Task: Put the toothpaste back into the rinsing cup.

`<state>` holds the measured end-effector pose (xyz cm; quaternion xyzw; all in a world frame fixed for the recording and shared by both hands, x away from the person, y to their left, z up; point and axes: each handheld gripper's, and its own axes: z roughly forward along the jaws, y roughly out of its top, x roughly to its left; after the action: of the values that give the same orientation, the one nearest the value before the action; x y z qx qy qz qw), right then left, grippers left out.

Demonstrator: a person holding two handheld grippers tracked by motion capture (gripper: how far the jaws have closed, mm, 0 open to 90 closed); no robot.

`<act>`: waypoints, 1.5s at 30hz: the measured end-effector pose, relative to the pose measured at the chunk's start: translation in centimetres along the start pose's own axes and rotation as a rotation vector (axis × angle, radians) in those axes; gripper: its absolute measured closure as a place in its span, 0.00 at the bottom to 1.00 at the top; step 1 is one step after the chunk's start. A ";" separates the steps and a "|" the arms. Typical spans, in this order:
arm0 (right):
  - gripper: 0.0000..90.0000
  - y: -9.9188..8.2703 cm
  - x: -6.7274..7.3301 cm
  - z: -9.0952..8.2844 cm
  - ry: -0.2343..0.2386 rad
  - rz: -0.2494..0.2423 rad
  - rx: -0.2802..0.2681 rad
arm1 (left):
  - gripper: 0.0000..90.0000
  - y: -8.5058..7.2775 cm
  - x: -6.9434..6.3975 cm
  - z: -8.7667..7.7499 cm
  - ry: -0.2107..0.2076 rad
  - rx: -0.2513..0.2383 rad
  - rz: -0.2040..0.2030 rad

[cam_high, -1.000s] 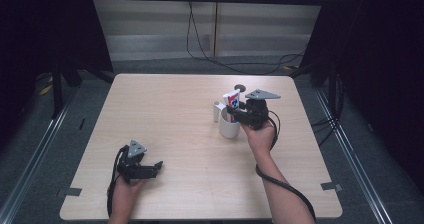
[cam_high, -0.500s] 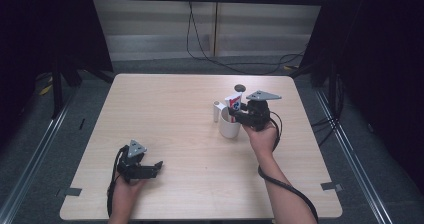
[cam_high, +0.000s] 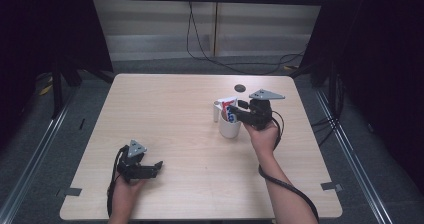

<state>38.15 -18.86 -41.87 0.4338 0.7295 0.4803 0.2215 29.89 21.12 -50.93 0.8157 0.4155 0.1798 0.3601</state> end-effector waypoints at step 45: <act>0.15 -0.4 -0.3 -1.4 0.034 -0.018 0.140 | 0.18 0.0 0.1 -0.1 -0.002 0.012 0.012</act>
<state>37.06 -19.94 -41.64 0.4335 0.7687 0.4334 0.1825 29.93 21.22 -50.88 0.8205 0.4112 0.1788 0.3546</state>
